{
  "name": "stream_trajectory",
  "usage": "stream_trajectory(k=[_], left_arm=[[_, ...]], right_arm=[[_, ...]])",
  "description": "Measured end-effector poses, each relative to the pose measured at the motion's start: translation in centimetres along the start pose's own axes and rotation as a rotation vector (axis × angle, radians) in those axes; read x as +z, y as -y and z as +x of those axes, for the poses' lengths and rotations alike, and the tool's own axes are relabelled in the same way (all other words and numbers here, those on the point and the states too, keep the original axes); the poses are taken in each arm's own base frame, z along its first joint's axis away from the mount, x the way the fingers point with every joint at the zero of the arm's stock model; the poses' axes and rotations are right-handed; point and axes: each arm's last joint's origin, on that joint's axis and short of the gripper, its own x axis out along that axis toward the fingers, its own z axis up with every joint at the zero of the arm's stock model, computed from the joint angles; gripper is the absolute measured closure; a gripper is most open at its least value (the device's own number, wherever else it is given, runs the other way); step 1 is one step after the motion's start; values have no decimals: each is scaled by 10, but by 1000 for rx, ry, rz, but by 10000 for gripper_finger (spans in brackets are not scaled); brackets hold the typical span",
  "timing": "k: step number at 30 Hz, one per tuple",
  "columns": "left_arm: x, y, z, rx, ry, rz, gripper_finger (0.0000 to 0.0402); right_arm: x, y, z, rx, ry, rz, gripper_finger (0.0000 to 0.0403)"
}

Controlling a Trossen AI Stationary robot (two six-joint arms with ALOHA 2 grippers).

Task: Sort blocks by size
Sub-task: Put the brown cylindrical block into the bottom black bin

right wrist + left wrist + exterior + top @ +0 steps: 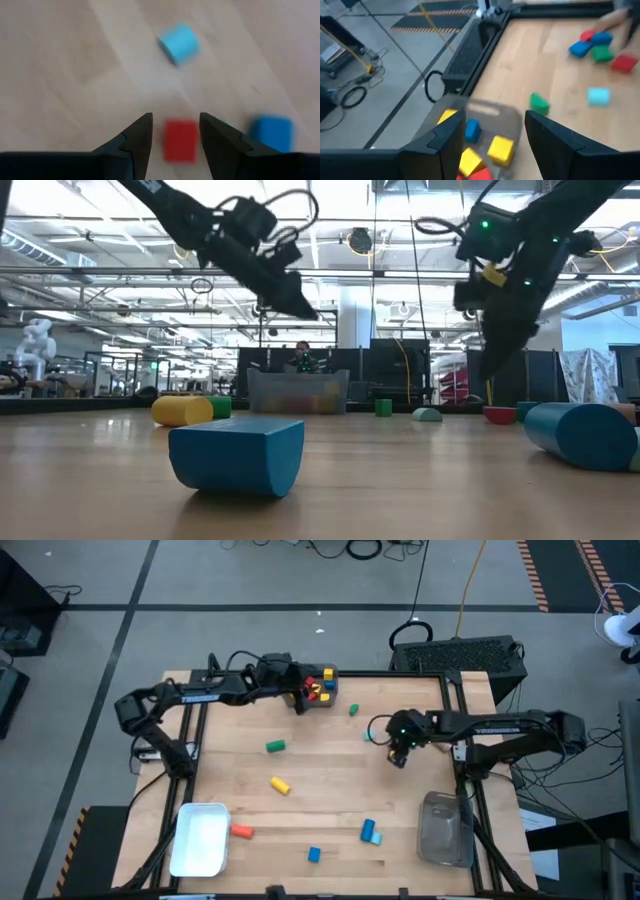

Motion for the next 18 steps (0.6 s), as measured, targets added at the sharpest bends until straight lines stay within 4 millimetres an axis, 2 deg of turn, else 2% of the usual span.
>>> stream_trajectory(k=[8,14,18], left_arm=[[7,12,-5,-30,23,-25,195],[4,15,-1,-41,4,-24,194],[1,17,-1,-48,-26,-85,194]], right_arm=[[-16,20,-12,-149,-115,110,255],[-21,29,-14,-193,-168,220,255],[-25,38,-15,-231,-217,308,255]])
